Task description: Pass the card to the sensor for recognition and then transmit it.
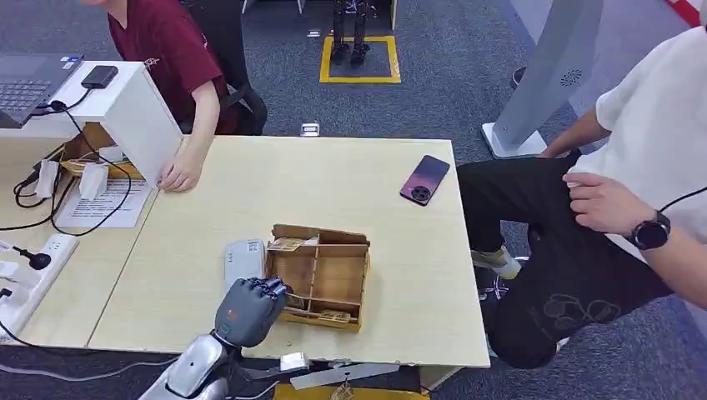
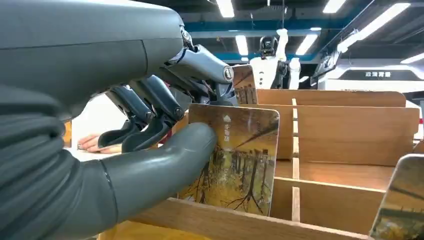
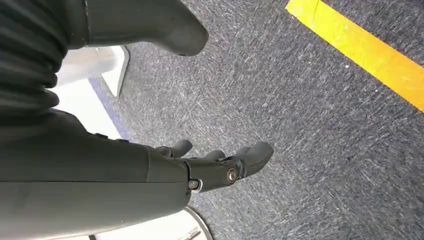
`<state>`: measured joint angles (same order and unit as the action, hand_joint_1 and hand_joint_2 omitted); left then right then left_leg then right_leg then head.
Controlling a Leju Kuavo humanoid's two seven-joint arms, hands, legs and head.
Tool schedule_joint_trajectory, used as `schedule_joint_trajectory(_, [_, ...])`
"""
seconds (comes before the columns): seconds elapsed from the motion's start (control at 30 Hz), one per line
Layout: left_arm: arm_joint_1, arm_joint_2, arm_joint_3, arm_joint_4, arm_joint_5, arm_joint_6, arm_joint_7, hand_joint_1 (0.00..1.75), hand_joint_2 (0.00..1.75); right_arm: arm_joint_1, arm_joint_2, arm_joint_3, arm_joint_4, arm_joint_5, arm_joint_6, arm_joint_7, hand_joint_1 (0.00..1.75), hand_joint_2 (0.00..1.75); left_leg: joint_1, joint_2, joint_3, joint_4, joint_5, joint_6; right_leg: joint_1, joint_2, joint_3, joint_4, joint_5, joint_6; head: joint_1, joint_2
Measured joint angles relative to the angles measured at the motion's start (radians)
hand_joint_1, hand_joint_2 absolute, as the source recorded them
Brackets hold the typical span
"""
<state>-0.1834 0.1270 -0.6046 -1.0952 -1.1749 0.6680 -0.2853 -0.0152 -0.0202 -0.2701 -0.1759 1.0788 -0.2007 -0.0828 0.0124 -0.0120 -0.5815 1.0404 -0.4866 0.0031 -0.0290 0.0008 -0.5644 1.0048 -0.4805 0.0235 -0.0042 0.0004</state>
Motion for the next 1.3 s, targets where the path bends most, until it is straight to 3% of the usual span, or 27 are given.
schedule_joint_trajectory(0.3, [0.0, 0.015, 0.0, -0.044, 0.06, -0.023, -0.036, 1.75, 1.75, 0.0, 0.002, -0.003, 0.0, 0.013, 0.002, 0.0, 0.0, 1.75, 0.0, 0.0, 0.0, 0.0, 0.0, 0.0, 0.0, 0.0, 0.0, 0.0, 0.0, 0.0, 0.0, 0.0])
schedule_joint_trajectory(0.47, [-0.015, 0.031, 0.0, -0.138, 0.101, -0.043, -0.05, 1.75, 1.75, 0.0, 0.003, -0.013, 0.0, 0.022, 0.002, -0.001, 0.0, 1.75, 0.0, 0.0, 0.0, 0.0, 0.0, 0.0, 0.0, 0.0, 0.0, 0.0, 0.0, 0.0, 0.0, 0.0])
schedule_joint_trajectory(0.63, [-0.063, 0.061, 0.006, -0.253, 0.051, -0.095, -0.014, 1.75, 1.75, -0.001, 0.003, -0.021, 0.0, 0.031, 0.002, -0.006, 0.0, 1.75, 0.0, -0.001, 0.0, 0.0, 0.001, 0.001, 0.0, -0.001, 0.0, 0.0, 0.0, 0.0, 0.0, 0.0])
schedule_joint_trajectory(0.8, [-0.111, 0.092, 0.016, -0.291, 0.04, -0.129, 0.009, 1.75, 1.75, -0.001, 0.004, -0.024, 0.0, 0.035, 0.002, -0.006, 0.0, 1.75, 0.0, -0.001, 0.0, 0.0, 0.002, 0.0, 0.0, -0.001, 0.0, 0.0, 0.001, 0.0, 0.0, 0.0])
schedule_joint_trajectory(1.0, [-0.173, 0.103, 0.039, -0.291, 0.023, -0.13, 0.042, 1.75, 1.75, -0.002, 0.004, -0.025, 0.0, 0.043, 0.002, -0.006, 0.0, 1.75, 0.0, -0.001, 0.0, 0.0, 0.002, 0.0, 0.0, -0.001, 0.0, 0.0, 0.001, 0.0, 0.0, 0.0])
schedule_joint_trajectory(1.1, [-0.214, 0.101, 0.045, -0.271, 0.002, -0.146, 0.102, 1.75, 1.75, -0.003, 0.004, -0.025, 0.0, 0.058, 0.003, -0.006, 0.0, 1.75, 0.0, -0.002, -0.001, 0.001, 0.003, 0.001, 0.0, -0.002, -0.001, 0.0, 0.001, 0.0, 0.0, 0.0])
schedule_joint_trajectory(1.17, [-0.286, 0.087, 0.064, -0.203, -0.008, -0.159, 0.148, 1.75, 1.75, -0.008, 0.006, -0.025, 0.0, 0.071, 0.005, -0.009, 0.0, 1.75, 0.0, -0.002, -0.001, 0.0, 0.004, 0.0, 0.0, -0.002, -0.001, 0.0, 0.002, 0.001, 0.0, 0.0])
schedule_joint_trajectory(1.3, [-0.435, 0.053, 0.11, -0.02, -0.02, -0.141, 0.185, 1.75, 1.75, -0.02, 0.01, -0.025, -0.001, 0.09, 0.015, -0.007, 0.0, 1.75, 0.0, -0.002, -0.001, 0.0, 0.006, 0.0, 0.0, -0.002, -0.001, 0.0, 0.004, 0.0, 0.001, 0.0])
